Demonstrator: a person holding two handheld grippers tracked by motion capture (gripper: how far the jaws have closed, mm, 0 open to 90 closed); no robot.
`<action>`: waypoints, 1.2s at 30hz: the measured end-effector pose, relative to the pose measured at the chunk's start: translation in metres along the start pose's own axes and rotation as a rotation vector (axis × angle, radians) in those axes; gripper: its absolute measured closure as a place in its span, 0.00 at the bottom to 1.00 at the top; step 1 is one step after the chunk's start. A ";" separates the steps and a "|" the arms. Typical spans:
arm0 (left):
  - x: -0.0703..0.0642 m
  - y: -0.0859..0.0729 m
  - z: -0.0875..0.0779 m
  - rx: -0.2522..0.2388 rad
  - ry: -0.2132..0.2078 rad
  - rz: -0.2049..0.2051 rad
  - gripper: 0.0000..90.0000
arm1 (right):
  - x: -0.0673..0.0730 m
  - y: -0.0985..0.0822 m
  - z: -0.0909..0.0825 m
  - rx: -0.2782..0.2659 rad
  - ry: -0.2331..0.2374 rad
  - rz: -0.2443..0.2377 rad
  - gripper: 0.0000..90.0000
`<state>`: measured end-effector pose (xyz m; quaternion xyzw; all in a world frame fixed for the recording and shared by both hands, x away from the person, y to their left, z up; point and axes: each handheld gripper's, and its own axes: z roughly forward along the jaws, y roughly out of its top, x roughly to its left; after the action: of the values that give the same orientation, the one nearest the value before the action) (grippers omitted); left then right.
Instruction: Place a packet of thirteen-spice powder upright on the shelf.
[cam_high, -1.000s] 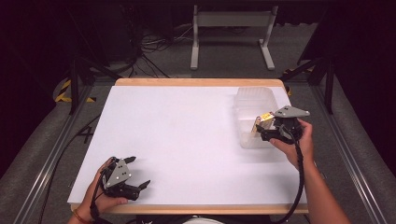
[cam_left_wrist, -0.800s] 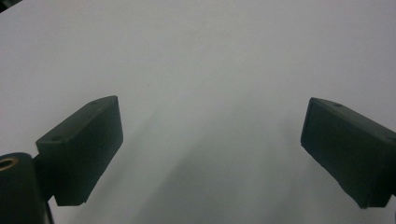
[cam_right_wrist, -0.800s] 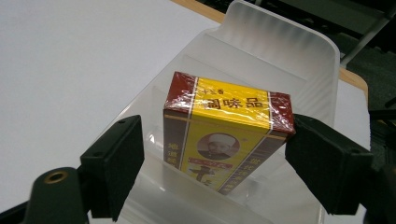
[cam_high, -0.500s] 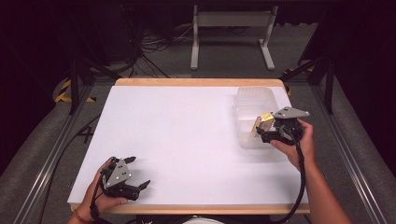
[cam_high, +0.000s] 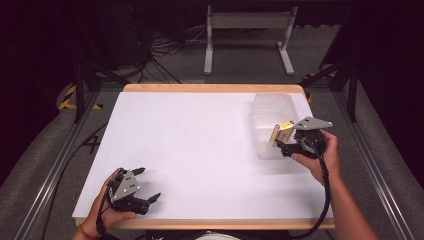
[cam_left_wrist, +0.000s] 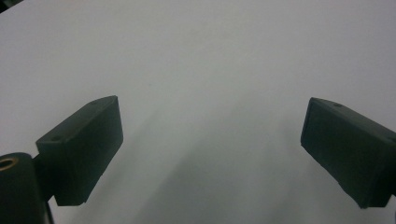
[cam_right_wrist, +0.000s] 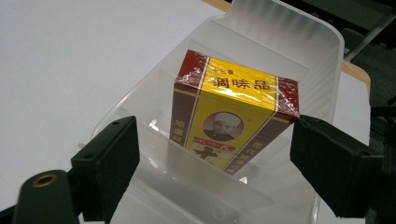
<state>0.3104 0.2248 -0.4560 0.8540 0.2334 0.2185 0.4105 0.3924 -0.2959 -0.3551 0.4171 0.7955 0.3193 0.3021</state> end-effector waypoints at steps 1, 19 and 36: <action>0.000 0.000 0.000 0.002 0.000 -0.001 0.07 | 0.000 -0.001 -0.002 -0.004 0.000 -0.005 0.18; 0.000 0.000 -0.001 -0.005 0.006 0.001 0.07 | 0.006 -0.012 -0.016 -0.010 -0.031 -0.051 0.18; 0.002 0.003 0.001 -0.016 0.002 0.010 0.07 | 0.011 -0.030 -0.031 0.000 -0.034 -0.091 0.17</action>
<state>0.3129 0.2235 -0.4539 0.8517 0.2279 0.2232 0.4158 0.3497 -0.3081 -0.3615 0.3858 0.8085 0.2979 0.3298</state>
